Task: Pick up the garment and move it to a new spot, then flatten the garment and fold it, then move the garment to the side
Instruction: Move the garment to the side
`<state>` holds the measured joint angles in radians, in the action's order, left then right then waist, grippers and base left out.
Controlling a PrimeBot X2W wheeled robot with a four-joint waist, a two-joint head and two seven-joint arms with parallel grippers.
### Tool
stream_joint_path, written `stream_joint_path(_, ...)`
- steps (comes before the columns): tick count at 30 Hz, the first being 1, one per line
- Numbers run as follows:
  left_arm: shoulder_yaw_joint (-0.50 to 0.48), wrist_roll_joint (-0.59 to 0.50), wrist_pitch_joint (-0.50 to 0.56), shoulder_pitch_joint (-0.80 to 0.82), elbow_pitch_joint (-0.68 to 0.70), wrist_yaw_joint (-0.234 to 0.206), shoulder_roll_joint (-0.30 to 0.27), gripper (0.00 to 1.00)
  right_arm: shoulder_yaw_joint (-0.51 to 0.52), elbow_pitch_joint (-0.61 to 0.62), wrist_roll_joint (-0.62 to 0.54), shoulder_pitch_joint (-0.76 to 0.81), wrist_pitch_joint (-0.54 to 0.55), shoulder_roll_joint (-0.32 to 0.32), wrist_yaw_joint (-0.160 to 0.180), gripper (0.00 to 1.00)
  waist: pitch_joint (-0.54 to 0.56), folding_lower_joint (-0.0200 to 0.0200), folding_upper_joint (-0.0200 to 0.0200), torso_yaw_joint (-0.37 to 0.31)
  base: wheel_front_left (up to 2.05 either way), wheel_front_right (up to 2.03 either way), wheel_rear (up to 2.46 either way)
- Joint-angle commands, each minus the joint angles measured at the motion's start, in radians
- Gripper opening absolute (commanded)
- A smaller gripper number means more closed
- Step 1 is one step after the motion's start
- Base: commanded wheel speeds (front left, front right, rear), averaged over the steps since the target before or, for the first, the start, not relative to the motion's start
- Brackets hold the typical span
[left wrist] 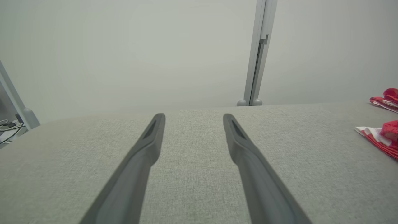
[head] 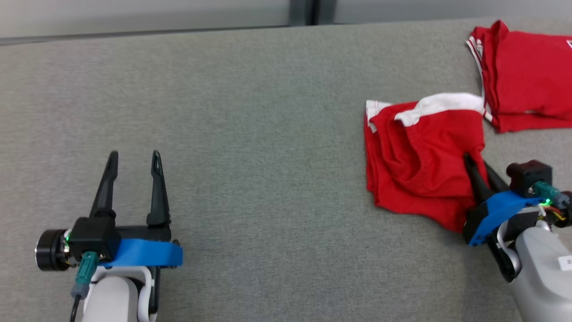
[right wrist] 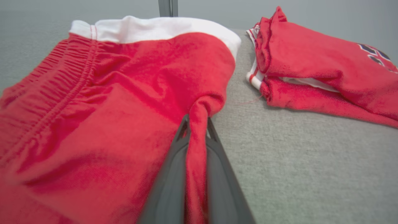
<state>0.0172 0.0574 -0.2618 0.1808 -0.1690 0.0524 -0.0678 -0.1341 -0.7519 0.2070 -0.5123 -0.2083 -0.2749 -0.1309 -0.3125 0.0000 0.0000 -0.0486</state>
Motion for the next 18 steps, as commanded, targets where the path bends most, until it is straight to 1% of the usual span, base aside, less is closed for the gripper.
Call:
stream_joint_path(1, 0.000, -0.005, -0.004, 0.020, 0.005, 0.000, -0.008, 1.00, -0.001, 0.009, 0.006, -0.024, -0.004, -0.010, 0.000, 0.00, -0.008, 0.0000, 0.0000, -0.005, 0.00, 0.00, 0.00)
stream_joint_path(5, 0.001, -0.015, -0.004, 0.064, 0.021, 0.000, -0.014, 1.00, -0.010, 0.052, 0.019, -0.036, -0.007, -0.040, 0.000, 0.00, -0.065, 0.0000, 0.0000, -0.038, 0.00, 0.00, 0.00)
stream_joint_path(9, 0.006, -0.025, -0.004, 0.112, 0.029, -0.001, -0.020, 1.00, -0.019, 0.096, 0.025, -0.065, -0.014, -0.057, 0.000, 0.00, -0.114, 0.0000, 0.0000, -0.052, 0.00, 0.00, 0.00)
stream_joint_path(14, 0.014, -0.031, -0.004, 0.150, 0.015, 0.007, -0.023, 1.00, -0.050, 0.140, 0.013, -0.135, -0.009, -0.088, 0.000, 0.00, -0.135, 0.0000, 0.0000, -0.053, 0.00, 0.00, 0.00)
stream_joint_path(18, 0.020, -0.031, -0.004, 0.158, 0.012, 0.008, -0.021, 1.00, -0.067, 0.146, 0.008, -0.212, 0.016, -0.134, 0.000, 0.00, -0.136, 0.0000, 0.0000, -0.046, 0.00, 0.00, 0.00)
